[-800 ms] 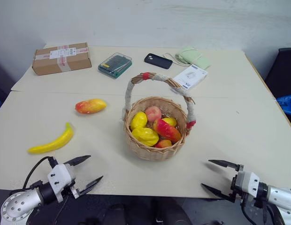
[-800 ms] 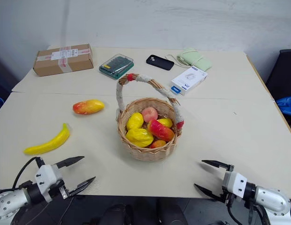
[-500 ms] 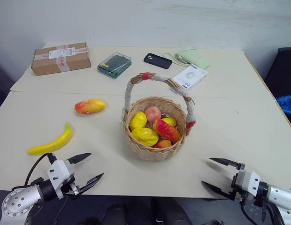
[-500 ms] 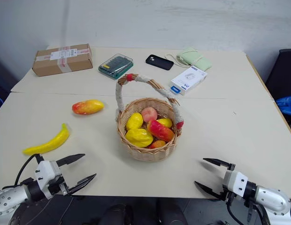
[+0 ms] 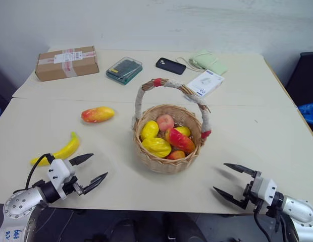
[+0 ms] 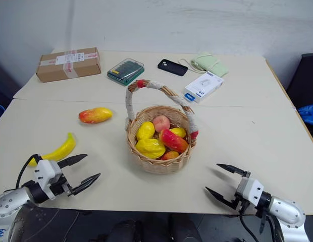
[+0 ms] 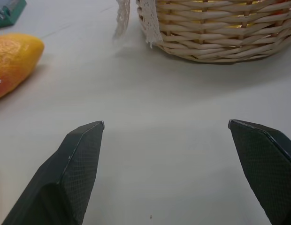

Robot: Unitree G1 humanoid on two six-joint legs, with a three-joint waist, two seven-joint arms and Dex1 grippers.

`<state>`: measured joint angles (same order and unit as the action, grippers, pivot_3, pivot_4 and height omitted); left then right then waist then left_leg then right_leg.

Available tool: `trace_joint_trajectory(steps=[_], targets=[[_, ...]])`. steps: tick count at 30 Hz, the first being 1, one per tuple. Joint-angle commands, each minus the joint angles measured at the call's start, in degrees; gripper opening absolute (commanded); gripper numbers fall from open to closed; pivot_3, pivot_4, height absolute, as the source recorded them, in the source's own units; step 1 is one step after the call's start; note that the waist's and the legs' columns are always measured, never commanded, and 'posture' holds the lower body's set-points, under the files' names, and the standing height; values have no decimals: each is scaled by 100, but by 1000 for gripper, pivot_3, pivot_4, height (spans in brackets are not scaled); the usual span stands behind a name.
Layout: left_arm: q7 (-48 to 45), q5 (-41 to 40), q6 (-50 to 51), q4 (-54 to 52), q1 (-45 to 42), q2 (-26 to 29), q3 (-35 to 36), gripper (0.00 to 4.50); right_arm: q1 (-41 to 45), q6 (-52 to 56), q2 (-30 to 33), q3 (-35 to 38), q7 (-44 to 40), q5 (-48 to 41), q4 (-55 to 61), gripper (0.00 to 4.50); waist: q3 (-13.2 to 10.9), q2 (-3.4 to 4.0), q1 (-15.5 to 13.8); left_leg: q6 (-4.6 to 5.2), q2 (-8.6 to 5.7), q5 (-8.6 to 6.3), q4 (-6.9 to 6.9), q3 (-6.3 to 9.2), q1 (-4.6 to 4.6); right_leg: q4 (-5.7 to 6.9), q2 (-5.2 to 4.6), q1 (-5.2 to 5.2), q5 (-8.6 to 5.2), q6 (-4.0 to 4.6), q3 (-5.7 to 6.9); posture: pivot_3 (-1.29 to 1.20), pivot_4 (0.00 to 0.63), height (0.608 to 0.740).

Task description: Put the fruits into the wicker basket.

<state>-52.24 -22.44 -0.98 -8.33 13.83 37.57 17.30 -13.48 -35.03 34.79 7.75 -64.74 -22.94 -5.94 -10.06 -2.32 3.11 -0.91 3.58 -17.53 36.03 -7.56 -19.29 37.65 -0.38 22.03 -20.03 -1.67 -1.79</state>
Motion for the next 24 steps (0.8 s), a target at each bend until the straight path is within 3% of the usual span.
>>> trace_joint_trajectory(steps=[1,7,14,19,24], targets=[[-414,-348,428,76,-70,502,318,4464,31,-80,-159,41,183,-323,715,4500,-2,3,26,-1,2,0,0,1,1,1,0,0,0,0,2,0,150,740],[-1150,-596,851,1283,412,1549,1732,4464,-371,778,-237,-2,715,-1015,2321,4500,-5,8,64,-11,6,3,-5,-1,-1,18,-1,18,-7,11,1,0,150,740],[-869,-373,345,3354,651,2010,3398,4464,-113,1349,-140,-365,544,-1204,3087,4500,-2,-20,38,-11,5,1,-4,0,-29,16,-6,42,-10,12,6,0,150,740],[-1568,-322,478,3758,886,2514,3391,4464,266,1728,-94,-517,447,-1314,3326,4500,3,-34,4,-14,5,-1,-8,1,-32,13,-16,43,-13,17,17,0,150,740],[-2296,-428,966,2826,458,3028,2660,4464,532,2070,-130,-484,524,-1353,3340,4500,5,-36,-24,-50,25,-1,-7,2,-76,11,-79,53,-30,49,127,0,150,740]])
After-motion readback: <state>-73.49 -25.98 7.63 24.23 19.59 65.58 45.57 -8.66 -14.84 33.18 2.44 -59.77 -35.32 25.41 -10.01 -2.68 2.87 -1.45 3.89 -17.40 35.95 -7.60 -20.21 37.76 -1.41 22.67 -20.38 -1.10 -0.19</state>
